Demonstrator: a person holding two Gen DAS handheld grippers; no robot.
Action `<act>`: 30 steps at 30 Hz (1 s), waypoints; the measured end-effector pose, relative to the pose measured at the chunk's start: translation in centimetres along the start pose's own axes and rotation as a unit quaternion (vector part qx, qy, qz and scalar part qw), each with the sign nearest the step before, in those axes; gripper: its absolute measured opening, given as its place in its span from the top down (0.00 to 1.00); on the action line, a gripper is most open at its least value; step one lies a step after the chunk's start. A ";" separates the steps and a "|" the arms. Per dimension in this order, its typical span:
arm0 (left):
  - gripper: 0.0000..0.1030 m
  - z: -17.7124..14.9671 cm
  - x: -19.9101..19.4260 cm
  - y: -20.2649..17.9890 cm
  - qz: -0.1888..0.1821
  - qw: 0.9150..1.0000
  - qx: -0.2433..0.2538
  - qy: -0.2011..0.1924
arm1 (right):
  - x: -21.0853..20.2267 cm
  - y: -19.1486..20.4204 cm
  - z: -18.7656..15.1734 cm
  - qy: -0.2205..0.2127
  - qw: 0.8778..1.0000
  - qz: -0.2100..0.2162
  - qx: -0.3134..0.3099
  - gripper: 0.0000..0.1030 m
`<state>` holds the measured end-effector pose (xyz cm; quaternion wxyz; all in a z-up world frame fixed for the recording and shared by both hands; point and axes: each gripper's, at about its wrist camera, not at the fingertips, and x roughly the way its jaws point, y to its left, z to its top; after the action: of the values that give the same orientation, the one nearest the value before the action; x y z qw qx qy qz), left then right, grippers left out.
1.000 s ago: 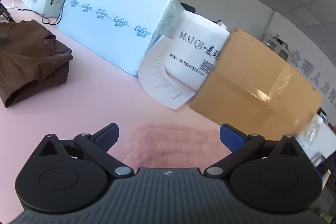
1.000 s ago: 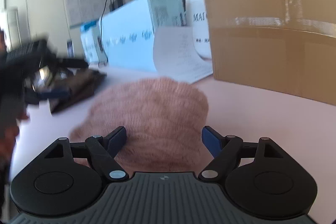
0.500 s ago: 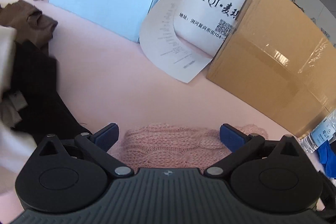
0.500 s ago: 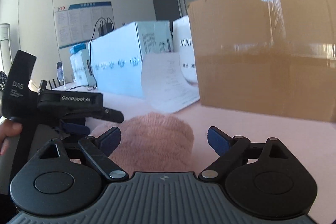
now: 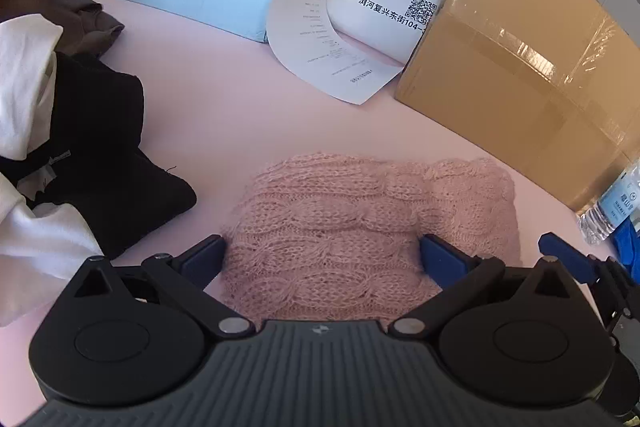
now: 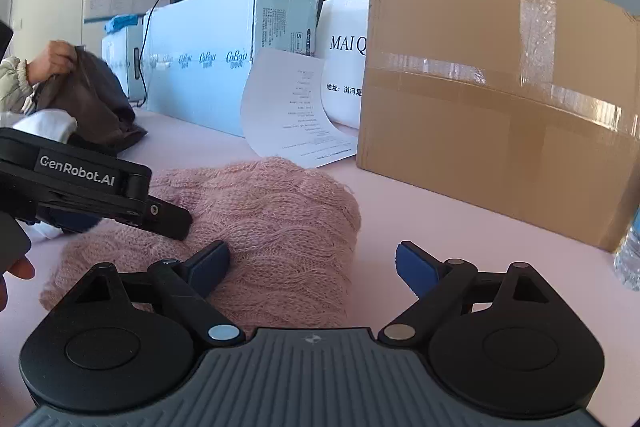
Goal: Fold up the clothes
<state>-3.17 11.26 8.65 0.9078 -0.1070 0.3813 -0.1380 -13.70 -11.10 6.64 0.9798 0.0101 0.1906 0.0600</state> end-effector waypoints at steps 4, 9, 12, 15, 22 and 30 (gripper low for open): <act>0.00 -0.4 -2.6 -0.5 -0.009 1.000 0.028 0.005 | -0.4 -3.8 1.0 0.007 0.988 0.068 0.140 0.03; 0.00 -1.5 -4.7 2.0 -0.073 0.996 0.000 0.051 | 1.9 -9.1 -0.2 0.073 0.928 0.139 0.337 0.03; 0.00 -2.0 -3.7 4.6 -0.092 0.990 -0.064 0.085 | 2.4 -9.8 -0.7 0.085 0.918 0.146 0.358 0.03; 0.00 -2.4 -1.6 6.5 -0.132 0.974 -0.134 0.124 | 3.5 -10.0 -1.4 0.120 0.897 0.182 0.384 0.03; 0.00 -1.8 1.6 6.6 -0.208 0.955 -0.171 0.121 | 3.8 -9.0 -1.5 0.108 0.909 0.182 0.359 0.00; 0.00 -1.5 3.5 5.0 -0.209 0.966 -0.146 0.048 | 4.3 -7.5 -1.9 0.079 0.931 0.180 0.308 0.00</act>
<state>-1.04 14.61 3.78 0.8142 -0.3087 0.4092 -0.2727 -9.56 -18.01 2.99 0.8827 0.3413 0.2719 0.1746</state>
